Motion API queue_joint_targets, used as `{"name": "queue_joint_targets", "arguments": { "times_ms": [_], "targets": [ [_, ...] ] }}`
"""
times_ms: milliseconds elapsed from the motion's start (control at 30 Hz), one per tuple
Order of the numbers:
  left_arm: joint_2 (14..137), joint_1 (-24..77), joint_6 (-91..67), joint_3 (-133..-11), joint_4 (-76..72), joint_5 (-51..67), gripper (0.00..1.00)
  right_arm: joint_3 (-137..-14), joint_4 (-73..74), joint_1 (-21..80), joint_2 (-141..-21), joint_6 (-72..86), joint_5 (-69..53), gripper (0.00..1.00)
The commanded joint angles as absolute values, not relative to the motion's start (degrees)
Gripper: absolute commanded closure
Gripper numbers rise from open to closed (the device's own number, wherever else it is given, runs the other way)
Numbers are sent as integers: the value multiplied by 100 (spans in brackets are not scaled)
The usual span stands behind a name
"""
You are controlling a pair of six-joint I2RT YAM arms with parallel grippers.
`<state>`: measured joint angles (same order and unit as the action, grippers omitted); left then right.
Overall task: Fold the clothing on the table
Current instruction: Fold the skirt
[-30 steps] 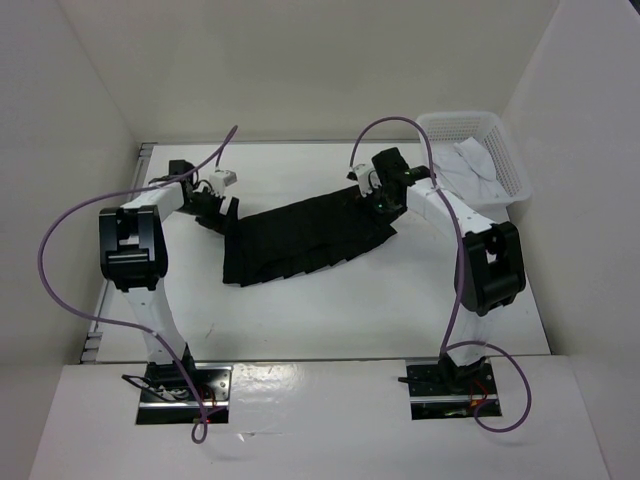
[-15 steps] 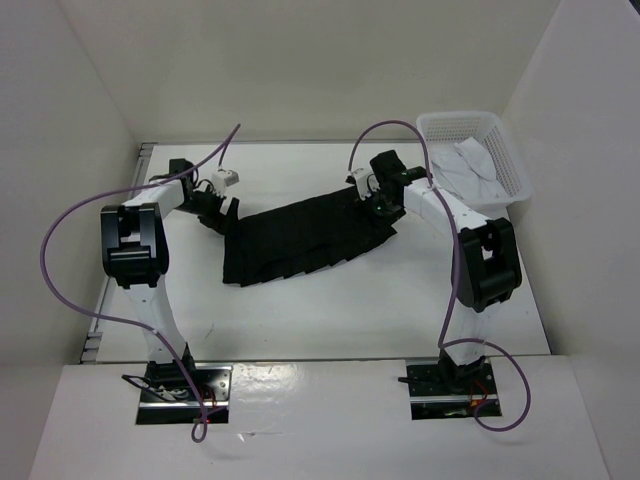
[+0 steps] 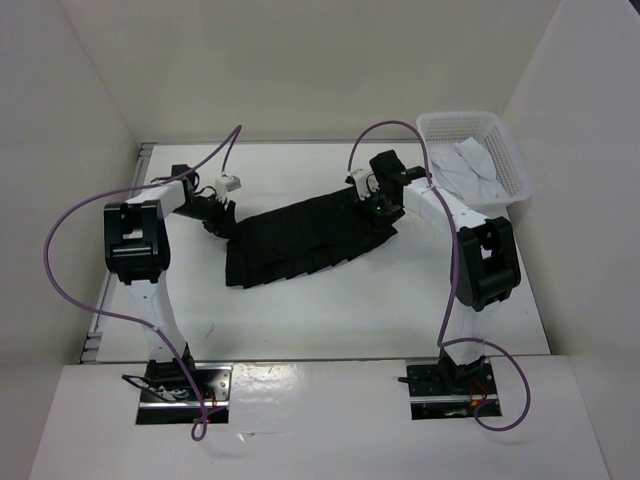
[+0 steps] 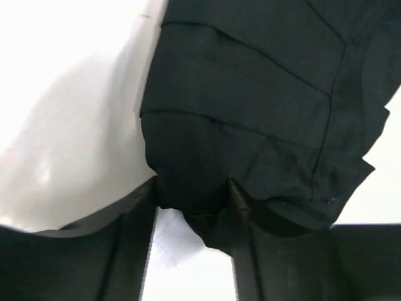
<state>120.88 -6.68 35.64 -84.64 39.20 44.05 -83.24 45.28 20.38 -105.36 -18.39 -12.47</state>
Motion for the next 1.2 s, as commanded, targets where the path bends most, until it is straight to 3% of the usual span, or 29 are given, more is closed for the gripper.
{"name": "queue_joint_targets", "arguments": {
  "times_ms": [0,167,233,367,500,767,1167],
  "targets": [
    [12498,-650,3727,-8253,4456,4341,48,-8481,4605,2083,-10538,-1907,-1292,1],
    [12551,-703,3779,-8305,4622,4403,59,-8411,4553,1899,-10538,-1969,-1494,1],
    [12604,-756,3832,-8306,4693,4403,71,-8542,4553,1654,-10538,-2021,-1801,1],
    [12604,-817,3832,-8306,4808,4403,77,-8998,4833,1005,-10888,-2275,-2731,1],
    [12551,-870,3832,-8174,4755,4342,77,-9570,5176,458,-11591,-2627,-3663,1],
    [12498,-870,3727,-8121,4693,4105,77,-10915,5879,264,-13181,-3251,-4306,3],
    [12393,-870,3622,-7963,4588,4034,77,-11338,6047,264,-13781,-3305,-4474,5]
  ]
}}
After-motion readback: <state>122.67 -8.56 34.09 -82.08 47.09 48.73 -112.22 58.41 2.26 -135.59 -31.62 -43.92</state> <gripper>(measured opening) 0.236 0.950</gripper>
